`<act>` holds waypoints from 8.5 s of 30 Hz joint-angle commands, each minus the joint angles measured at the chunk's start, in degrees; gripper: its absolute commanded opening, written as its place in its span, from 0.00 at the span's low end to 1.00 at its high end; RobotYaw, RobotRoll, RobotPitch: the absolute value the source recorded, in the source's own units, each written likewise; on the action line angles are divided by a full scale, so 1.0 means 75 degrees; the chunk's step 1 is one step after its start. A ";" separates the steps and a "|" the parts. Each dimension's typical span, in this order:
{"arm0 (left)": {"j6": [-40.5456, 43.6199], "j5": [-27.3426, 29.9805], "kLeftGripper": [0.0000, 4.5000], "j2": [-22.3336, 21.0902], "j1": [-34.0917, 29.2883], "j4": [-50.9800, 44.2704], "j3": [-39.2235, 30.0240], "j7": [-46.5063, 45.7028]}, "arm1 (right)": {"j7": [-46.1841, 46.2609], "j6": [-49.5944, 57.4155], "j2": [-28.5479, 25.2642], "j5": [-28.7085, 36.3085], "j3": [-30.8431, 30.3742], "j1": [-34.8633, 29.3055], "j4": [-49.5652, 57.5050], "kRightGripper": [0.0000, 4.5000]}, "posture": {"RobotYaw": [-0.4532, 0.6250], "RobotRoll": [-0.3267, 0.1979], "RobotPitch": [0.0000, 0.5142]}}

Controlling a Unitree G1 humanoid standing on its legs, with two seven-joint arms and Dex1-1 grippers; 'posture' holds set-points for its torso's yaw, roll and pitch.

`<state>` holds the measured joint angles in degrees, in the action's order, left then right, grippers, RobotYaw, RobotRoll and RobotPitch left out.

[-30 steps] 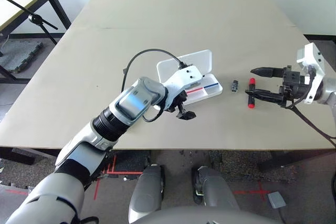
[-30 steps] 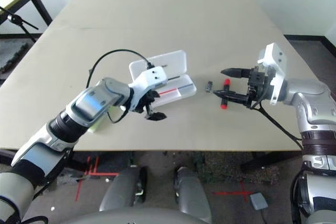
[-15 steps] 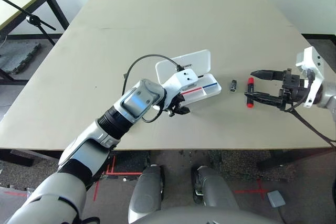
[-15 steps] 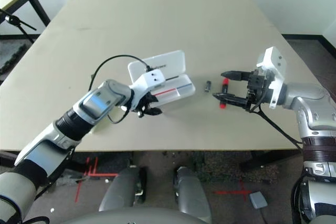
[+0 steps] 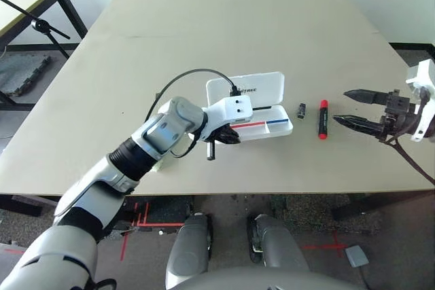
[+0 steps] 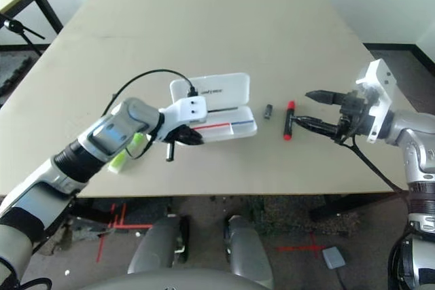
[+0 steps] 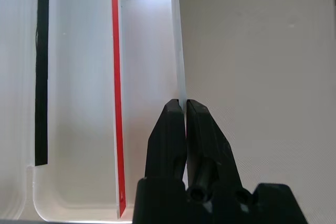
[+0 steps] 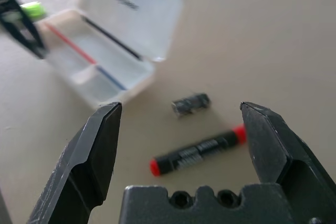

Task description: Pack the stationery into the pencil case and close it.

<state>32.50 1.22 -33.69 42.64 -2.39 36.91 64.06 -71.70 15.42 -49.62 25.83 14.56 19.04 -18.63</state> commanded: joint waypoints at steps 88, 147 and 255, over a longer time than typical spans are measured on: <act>0.0958 0.1935 1.00 -0.1476 -0.1045 -0.1118 -0.2846 0.0910 | 0.7448 0.6708 0.2538 -0.0633 -0.0014 0.1512 0.0886 0.11 | 0.65 0.62 0.20; 0.0854 0.1924 1.00 -0.1658 -0.1005 -0.0875 -0.3086 0.0454 | 0.0350 0.0529 0.1371 -0.3148 -0.4656 0.2890 0.1670 0.11 | 0.70 0.62 0.19; -0.0044 0.1314 0.24 -0.2902 -0.1860 -0.1610 -0.2615 -0.0590 | -0.1693 -0.0810 -0.0773 -0.0042 -0.0595 -0.0241 0.1189 1.00 | 0.66 0.62 0.22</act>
<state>34.56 12.60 -56.13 28.04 -15.50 15.57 57.75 -84.65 9.47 -54.81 24.86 8.85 18.08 -10.52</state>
